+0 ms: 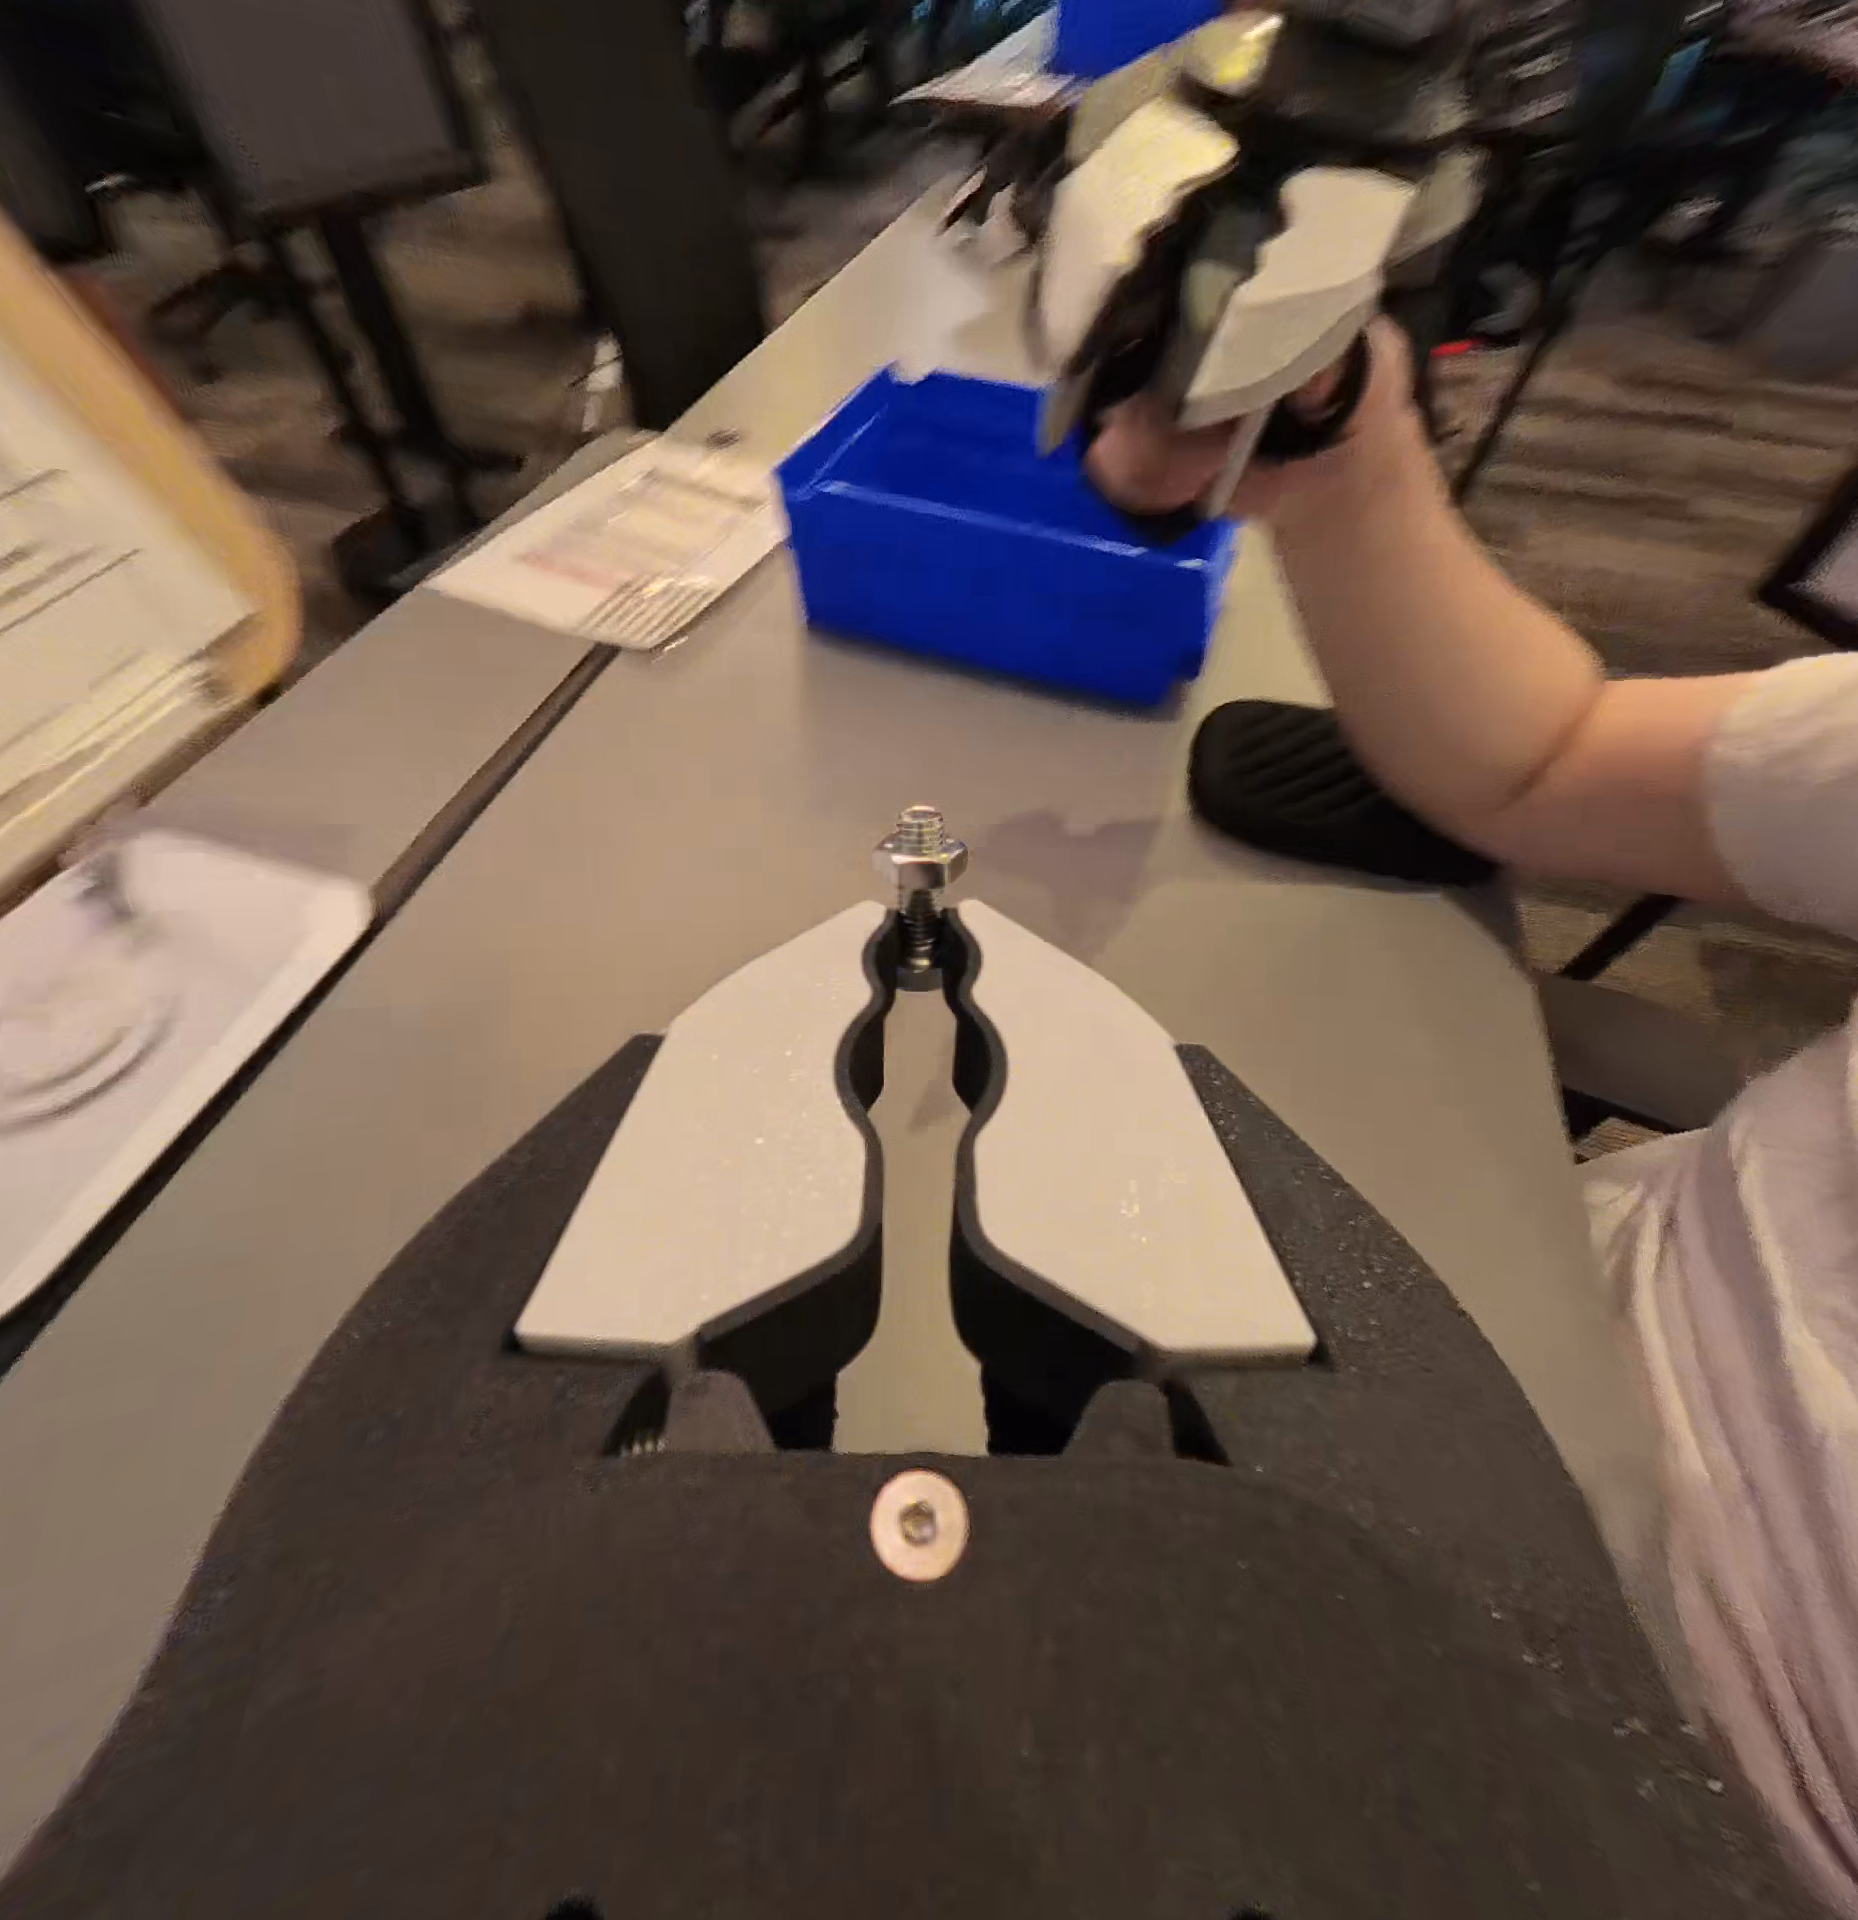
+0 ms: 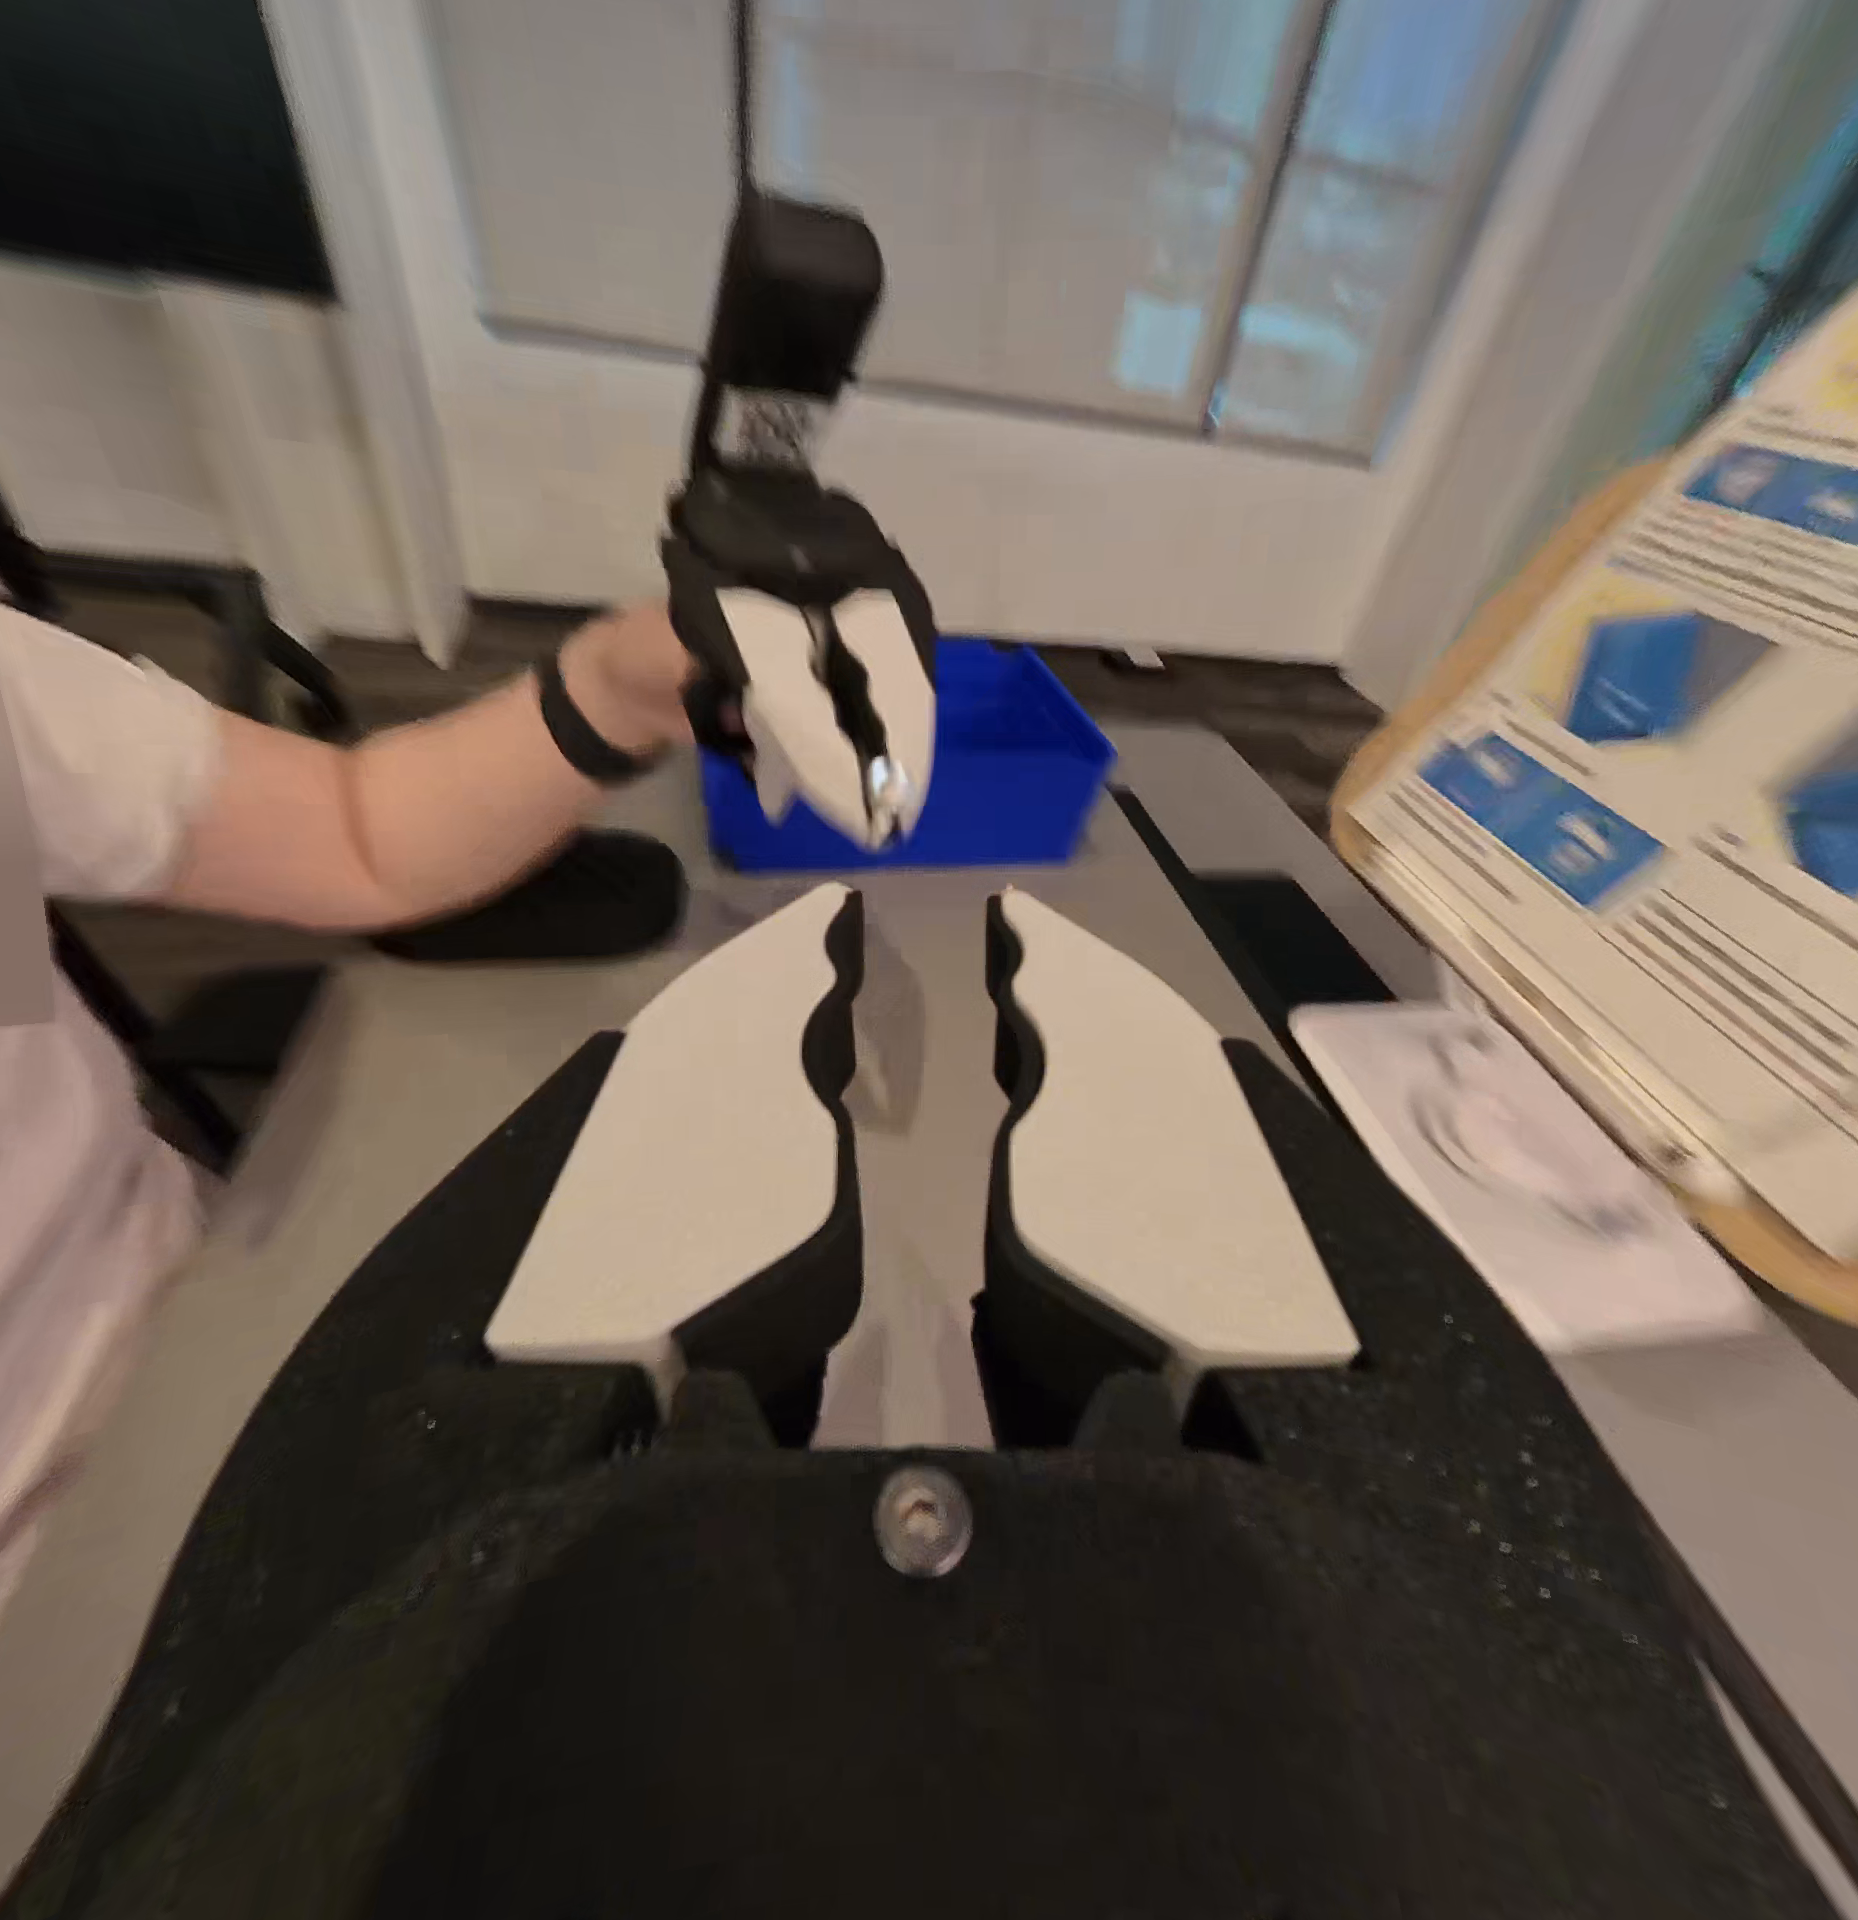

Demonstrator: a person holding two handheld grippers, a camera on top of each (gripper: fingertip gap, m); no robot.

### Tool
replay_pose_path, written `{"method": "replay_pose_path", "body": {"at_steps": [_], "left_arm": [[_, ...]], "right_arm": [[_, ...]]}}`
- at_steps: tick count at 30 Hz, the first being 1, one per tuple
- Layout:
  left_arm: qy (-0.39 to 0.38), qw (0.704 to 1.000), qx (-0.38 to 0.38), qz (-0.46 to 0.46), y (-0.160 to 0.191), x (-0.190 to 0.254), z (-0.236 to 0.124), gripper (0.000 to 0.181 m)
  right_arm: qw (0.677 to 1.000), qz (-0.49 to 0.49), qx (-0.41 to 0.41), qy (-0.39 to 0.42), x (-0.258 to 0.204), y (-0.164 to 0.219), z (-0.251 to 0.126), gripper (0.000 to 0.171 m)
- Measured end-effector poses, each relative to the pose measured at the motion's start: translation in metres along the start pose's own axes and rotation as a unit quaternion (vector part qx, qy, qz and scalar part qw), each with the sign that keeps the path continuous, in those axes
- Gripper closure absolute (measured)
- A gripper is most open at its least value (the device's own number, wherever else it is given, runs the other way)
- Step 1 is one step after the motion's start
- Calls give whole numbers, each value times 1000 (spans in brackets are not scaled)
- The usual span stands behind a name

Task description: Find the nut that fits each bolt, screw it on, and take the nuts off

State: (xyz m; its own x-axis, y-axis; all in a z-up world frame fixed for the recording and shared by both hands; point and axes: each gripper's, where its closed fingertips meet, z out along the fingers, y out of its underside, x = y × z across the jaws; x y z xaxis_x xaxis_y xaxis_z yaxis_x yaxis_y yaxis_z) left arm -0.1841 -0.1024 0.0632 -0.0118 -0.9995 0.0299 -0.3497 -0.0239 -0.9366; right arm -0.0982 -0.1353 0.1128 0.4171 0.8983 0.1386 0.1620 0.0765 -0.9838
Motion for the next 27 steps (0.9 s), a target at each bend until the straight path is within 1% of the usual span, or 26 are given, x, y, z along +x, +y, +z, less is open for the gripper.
{"method": "replay_pose_path", "body": {"at_steps": [1, 3, 6, 11, 13, 18, 25, 26, 27], "left_arm": [[26, 1000, 12, 3, -3, 12, 11, 175], [64, 997, 38, 10, -8, 30, 25, 174], [79, 995, 62, 12, -13, 41, 35, 174], [86, 993, 74, 21, -17, 47, 34, 175], [84, 993, 76, 23, -18, 47, 33, 175], [89, 993, 72, 30, -17, 51, 32, 175], [97, 992, 70, 35, -17, 54, 32, 174], [100, 992, 75, 32, -18, 55, 31, 173], [96, 992, 80, 30, -19, 54, 31, 166]], "right_arm": [[999, 11, 25, -19, -6, -4, 8, 149], [998, 24, 50, -43, -14, -5, 21, 149], [994, 47, 52, -81, -24, 3, 35, 149], [990, 75, 44, -113, -33, 11, 48, 150], [990, 75, 35, -117, -35, 15, 52, 156], [987, 87, 42, -132, -38, 13, 53, 160], [982, 105, 44, -150, -41, 13, 54, 162], [981, 112, 46, -152, -41, 13, 53, 164], [980, 118, 49, -153, -41, 12, 53, 164]]}}
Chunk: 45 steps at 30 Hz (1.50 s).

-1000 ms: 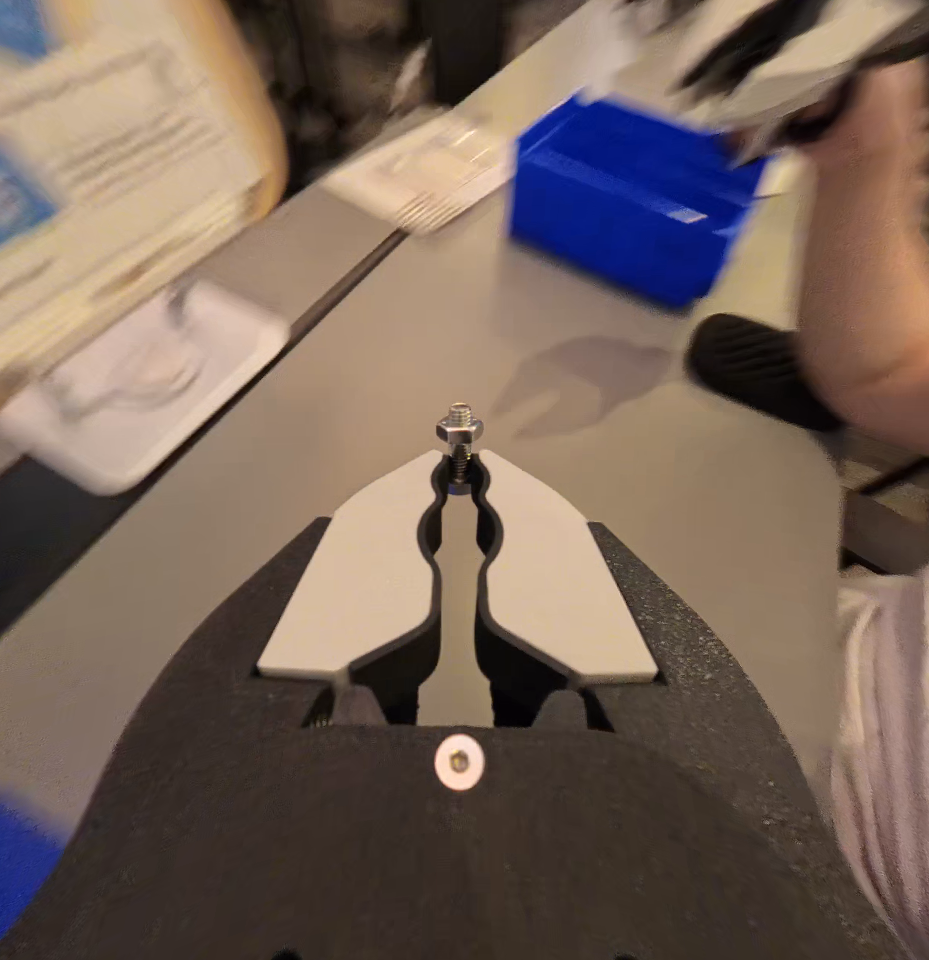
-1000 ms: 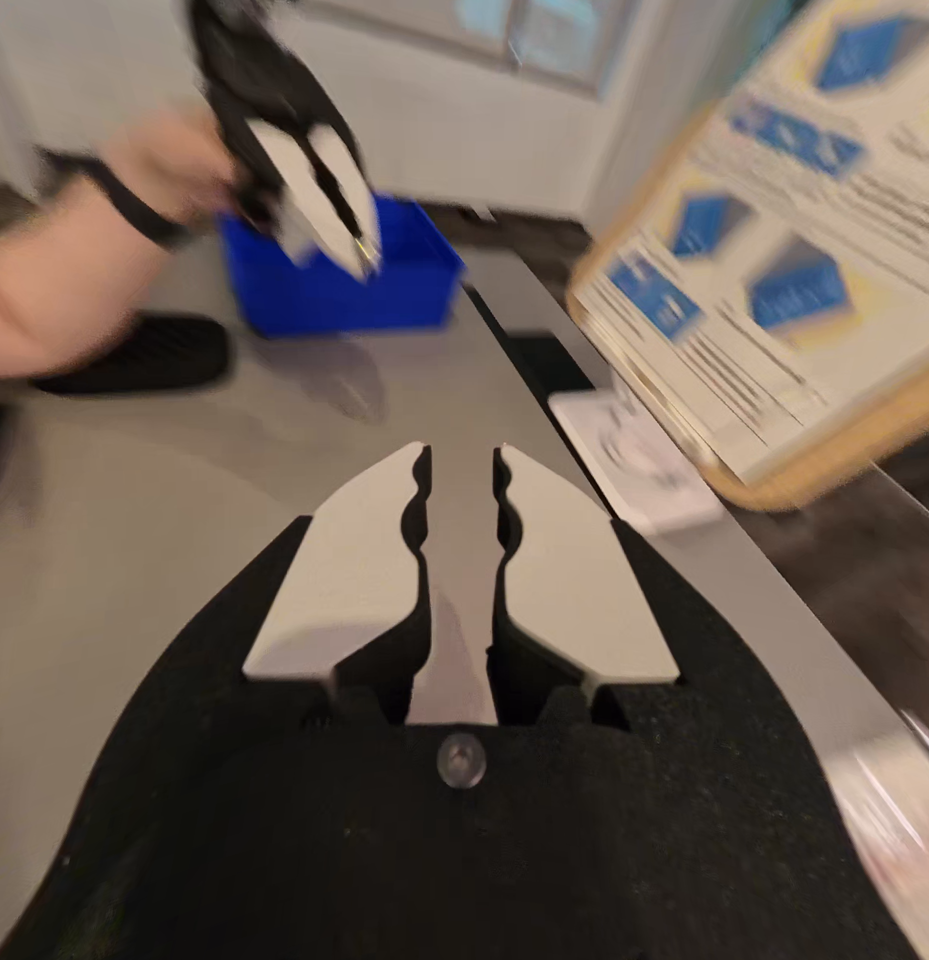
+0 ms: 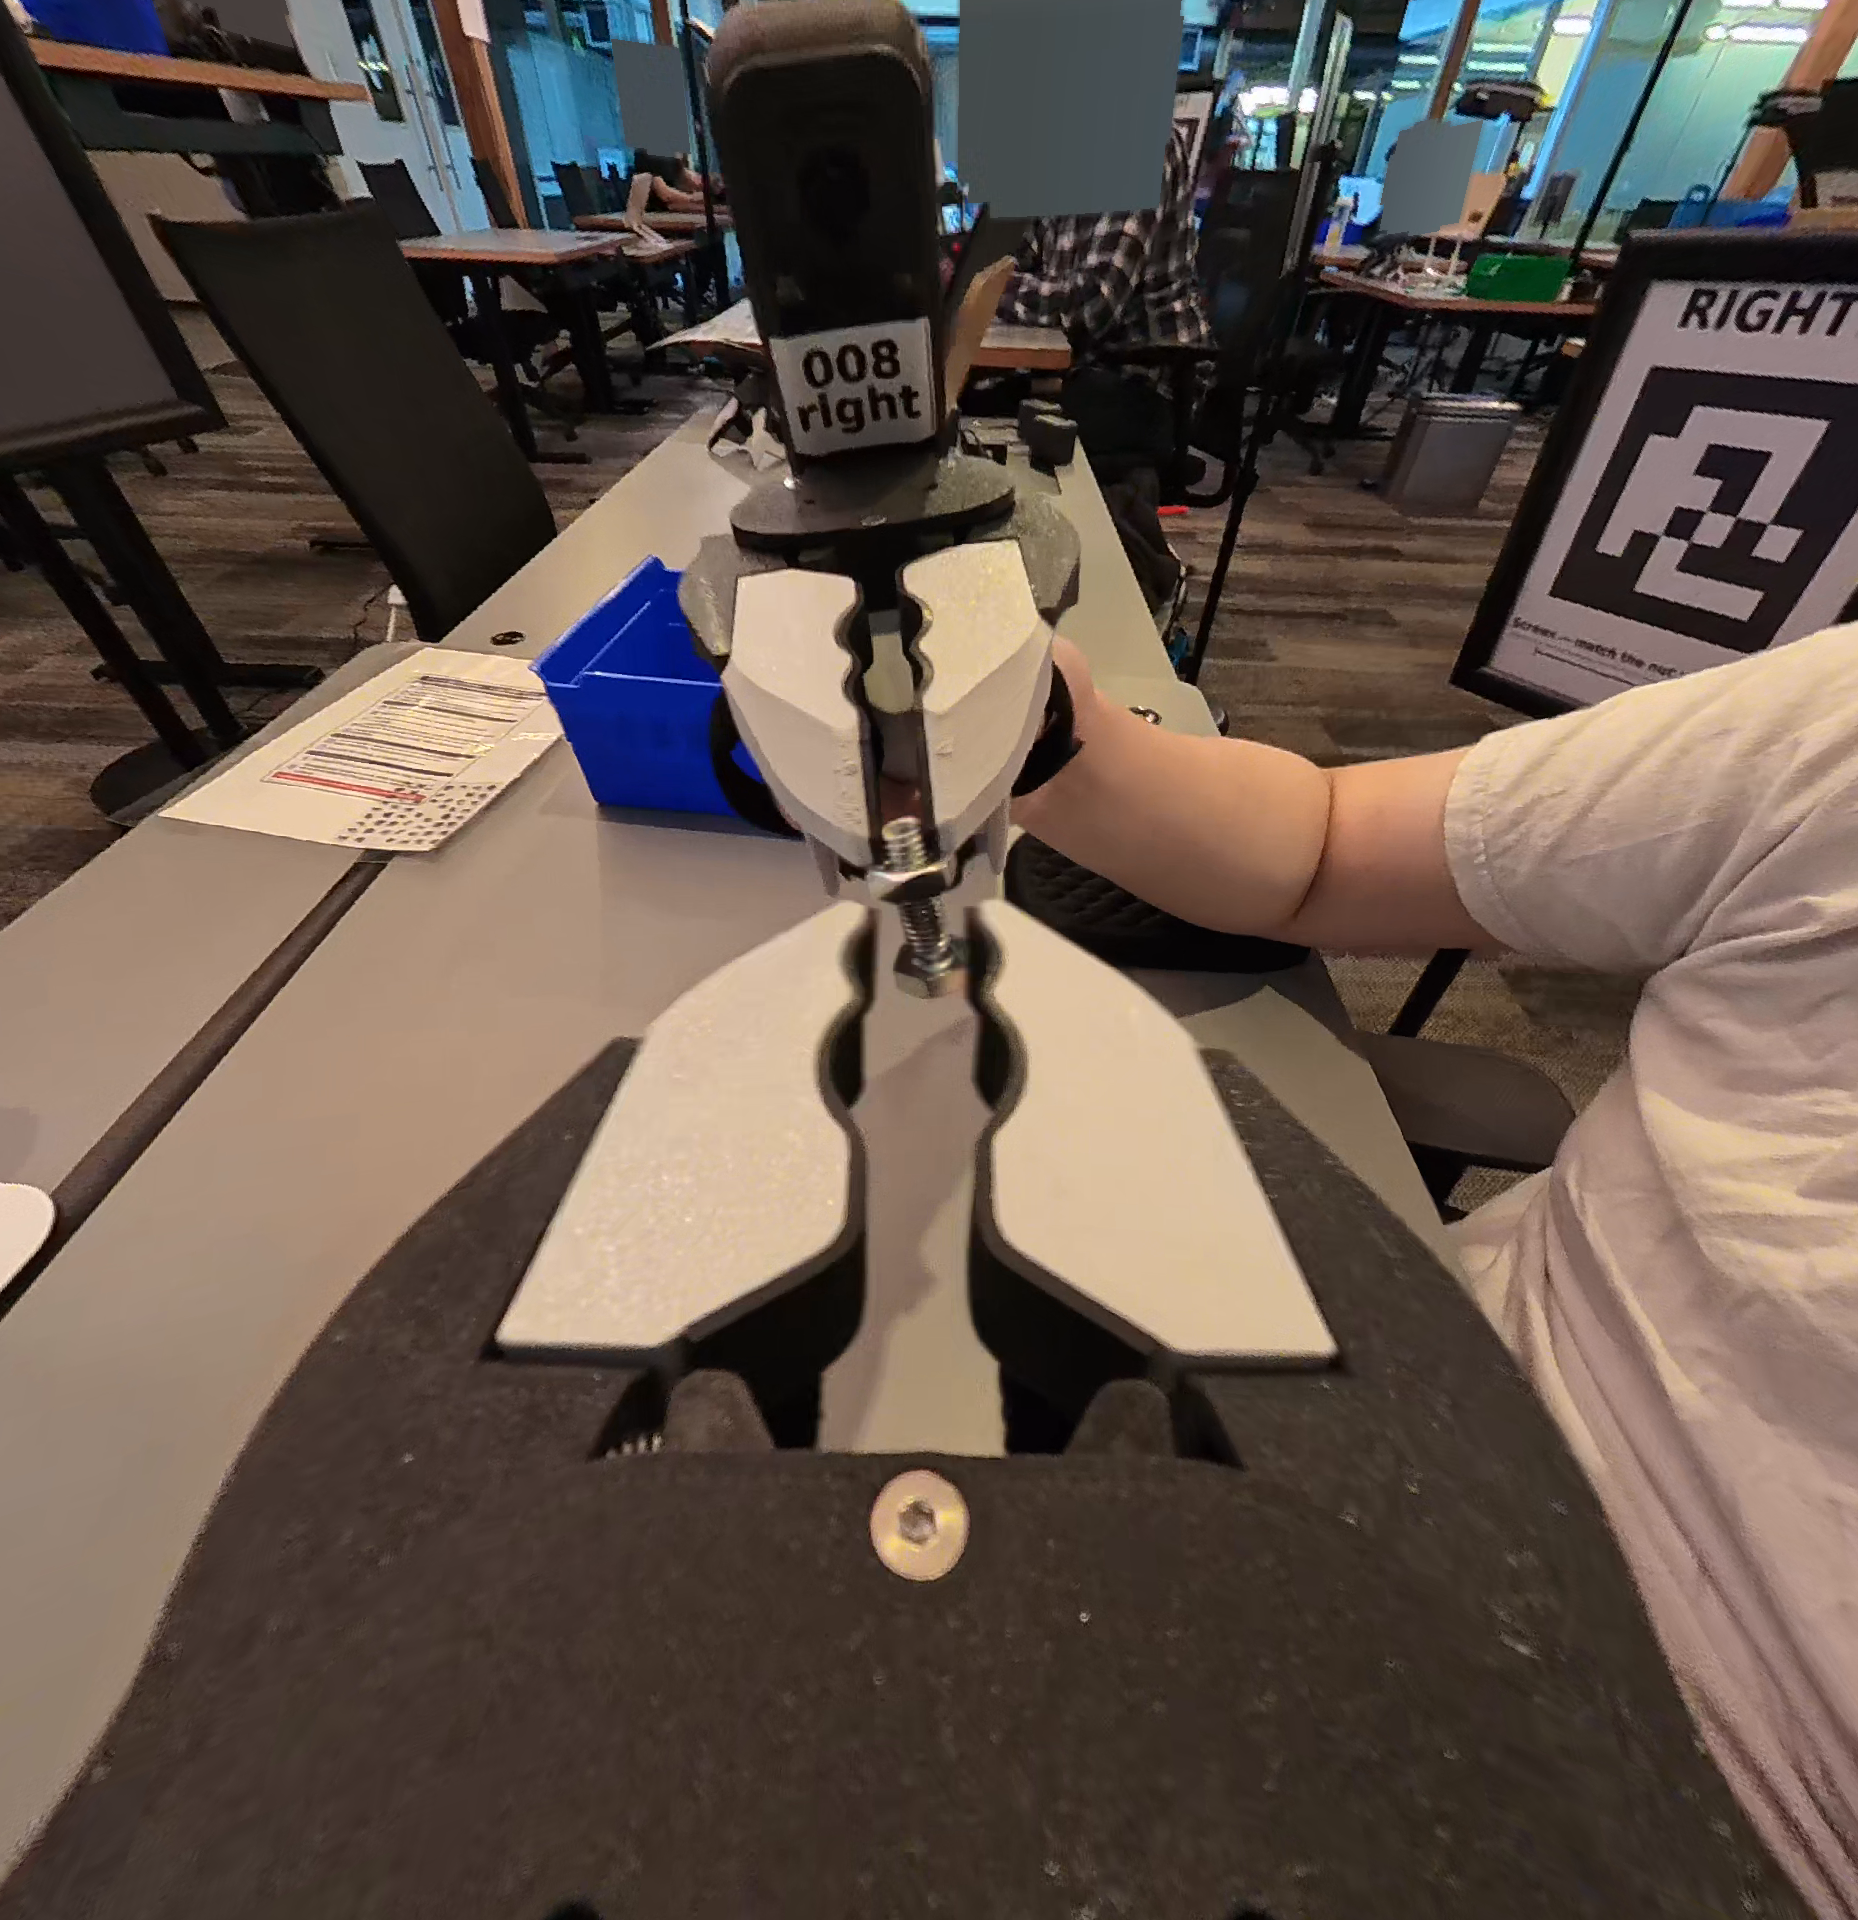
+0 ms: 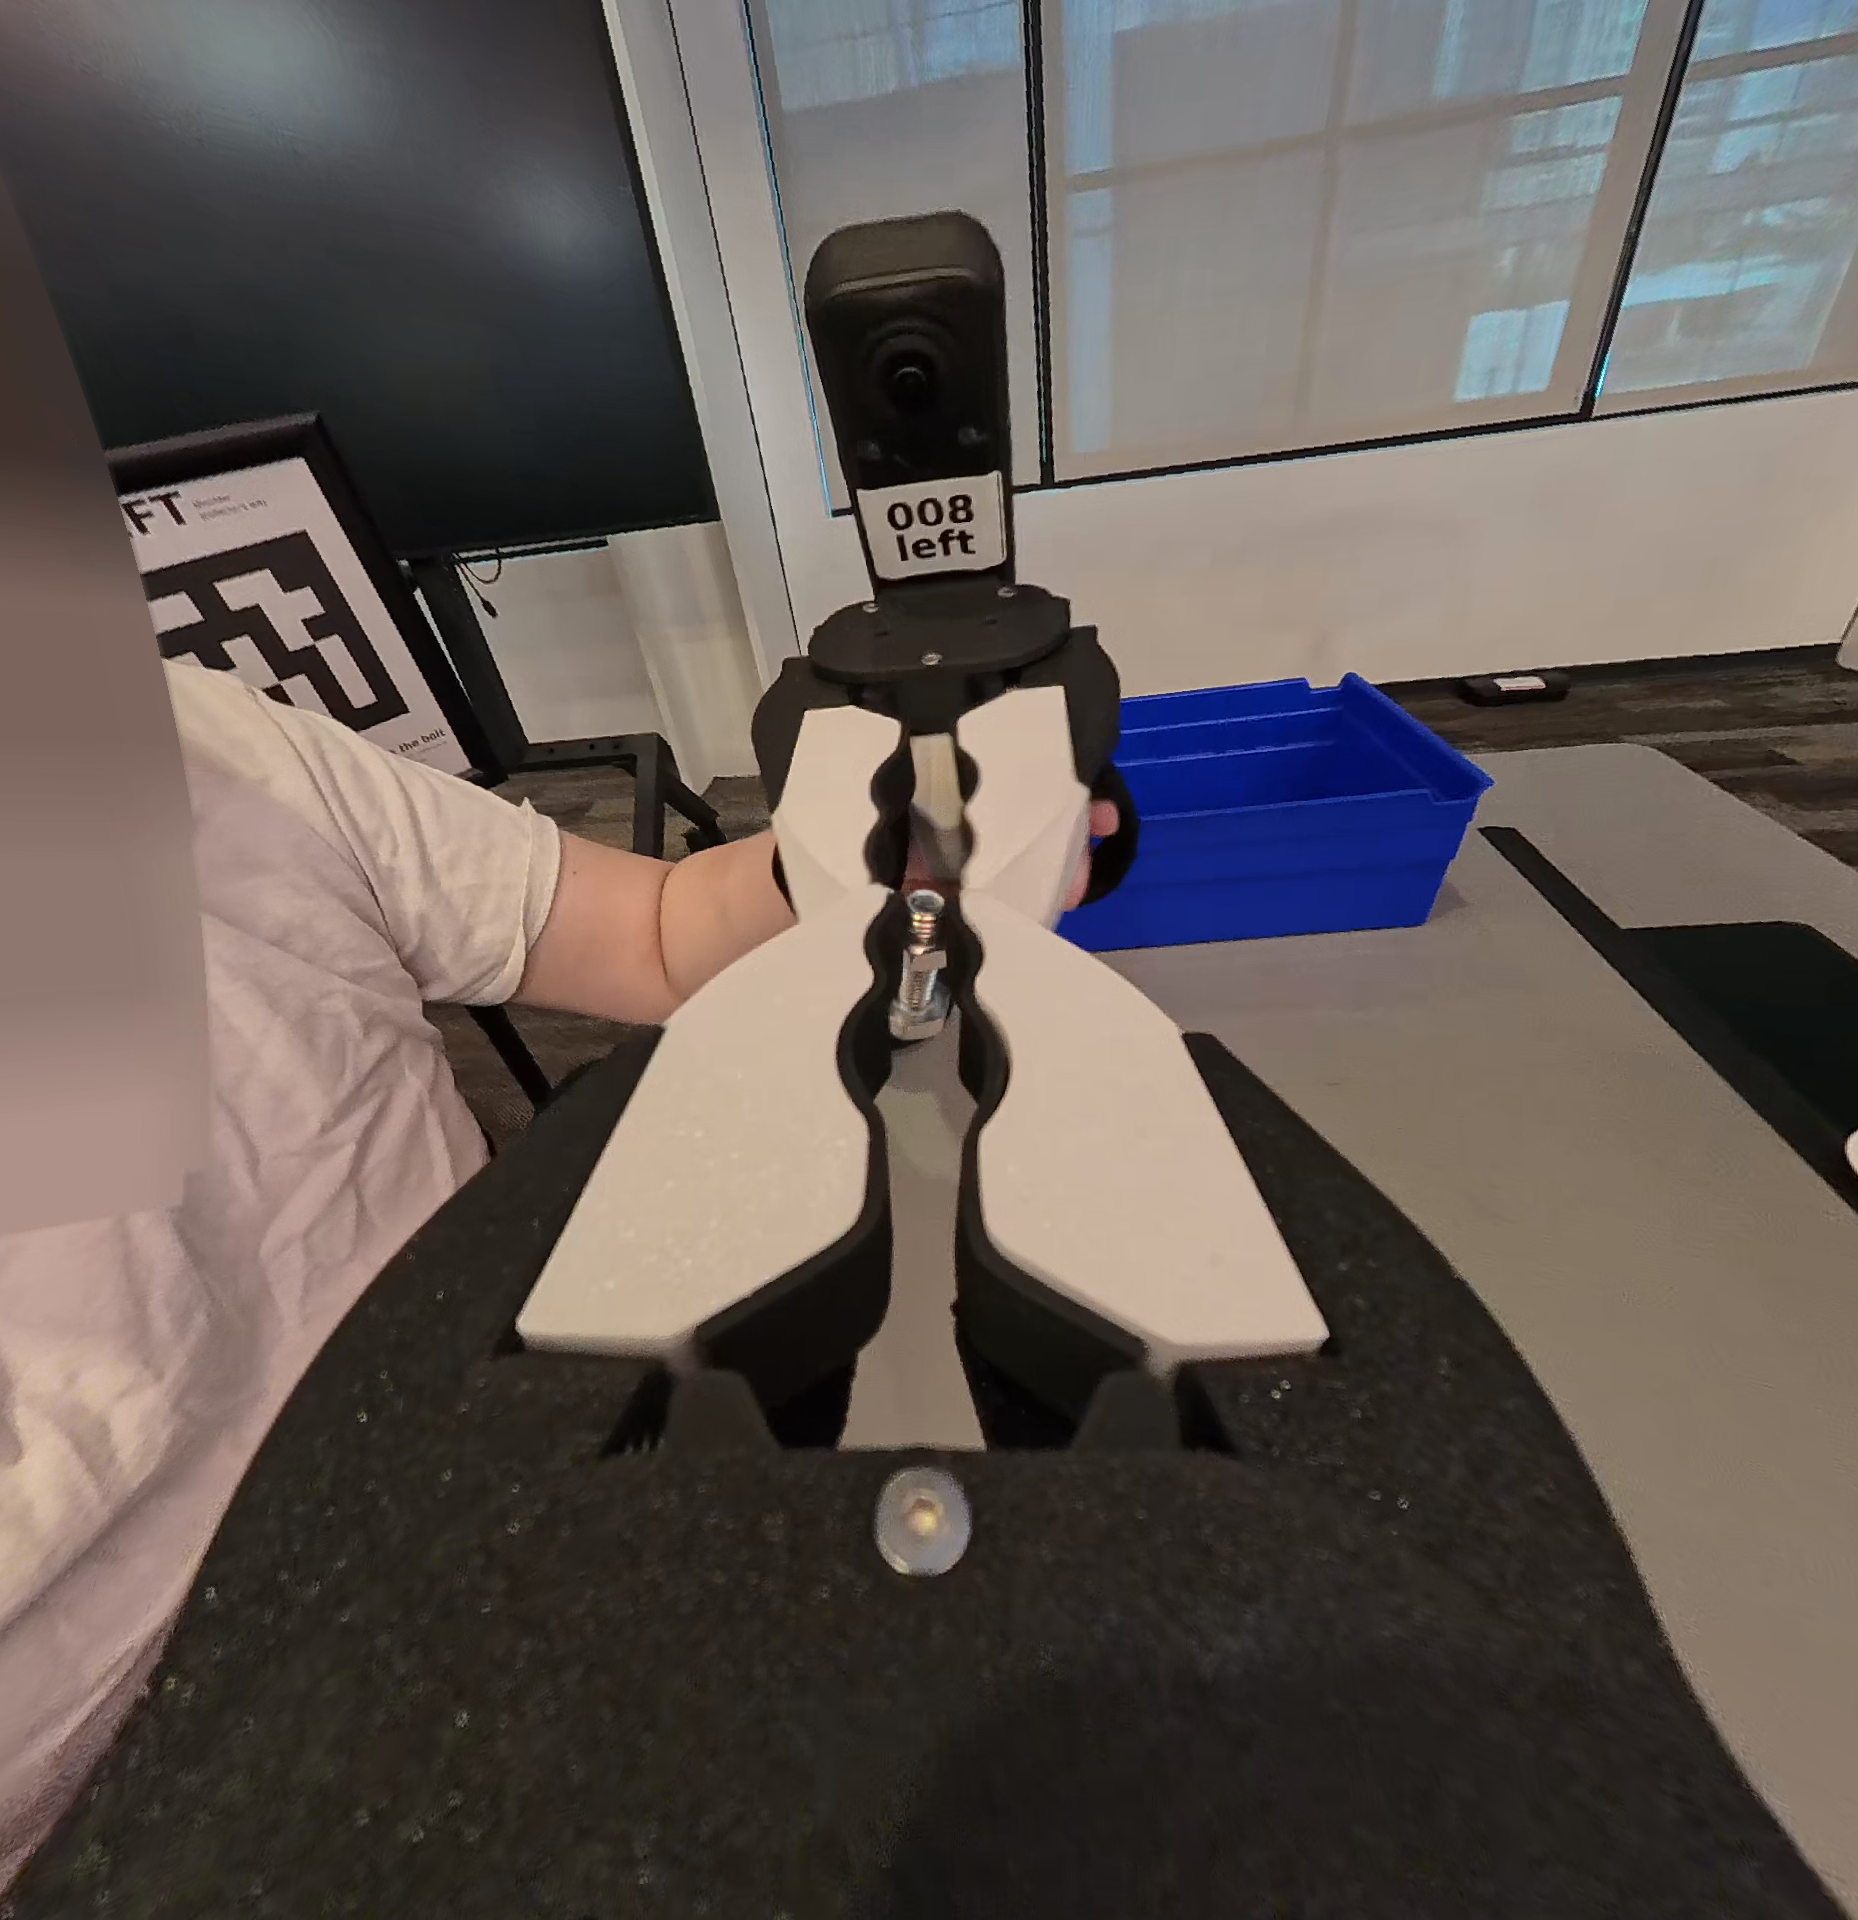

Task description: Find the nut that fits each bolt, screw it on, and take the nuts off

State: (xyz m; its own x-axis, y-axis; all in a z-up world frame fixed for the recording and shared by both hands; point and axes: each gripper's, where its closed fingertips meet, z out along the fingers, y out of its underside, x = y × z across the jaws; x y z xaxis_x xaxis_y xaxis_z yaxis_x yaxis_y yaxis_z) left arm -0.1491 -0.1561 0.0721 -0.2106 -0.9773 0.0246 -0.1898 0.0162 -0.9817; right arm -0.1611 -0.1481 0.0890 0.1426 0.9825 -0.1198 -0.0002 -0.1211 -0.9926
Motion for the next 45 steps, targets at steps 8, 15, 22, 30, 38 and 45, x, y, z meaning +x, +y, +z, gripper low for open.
{"method": "replay_pose_path", "body": {"at_steps": [8, 15, 22, 30, 38, 45], "left_arm": [[-7, 1000, -14, 17, 9, 1, 5, 154], [37, 999, 4, -28, 9, 9, 11, 153], [43, 999, 11, -30, 10, 11, 14, 160], [39, 999, 10, -23, 11, 12, 18, 168], [-15, 1000, 4, -15, 13, -3, 18, 169], [-53, 999, 6, -10, 10, -8, 19, 169]], "right_arm": [[1000, -18, -6, 3, -2, 0, 1, 164], [998, -61, -7, 9, -7, -3, 0, 164], [994, -108, -4, 18, -12, -5, 2, 164], [994, -104, -4, 17, -11, -3, 4, 164], [992, -104, -6, 73, 3, -11, -4, 143], [989, -92, -32, 115, 11, -3, 5, 137]]}}
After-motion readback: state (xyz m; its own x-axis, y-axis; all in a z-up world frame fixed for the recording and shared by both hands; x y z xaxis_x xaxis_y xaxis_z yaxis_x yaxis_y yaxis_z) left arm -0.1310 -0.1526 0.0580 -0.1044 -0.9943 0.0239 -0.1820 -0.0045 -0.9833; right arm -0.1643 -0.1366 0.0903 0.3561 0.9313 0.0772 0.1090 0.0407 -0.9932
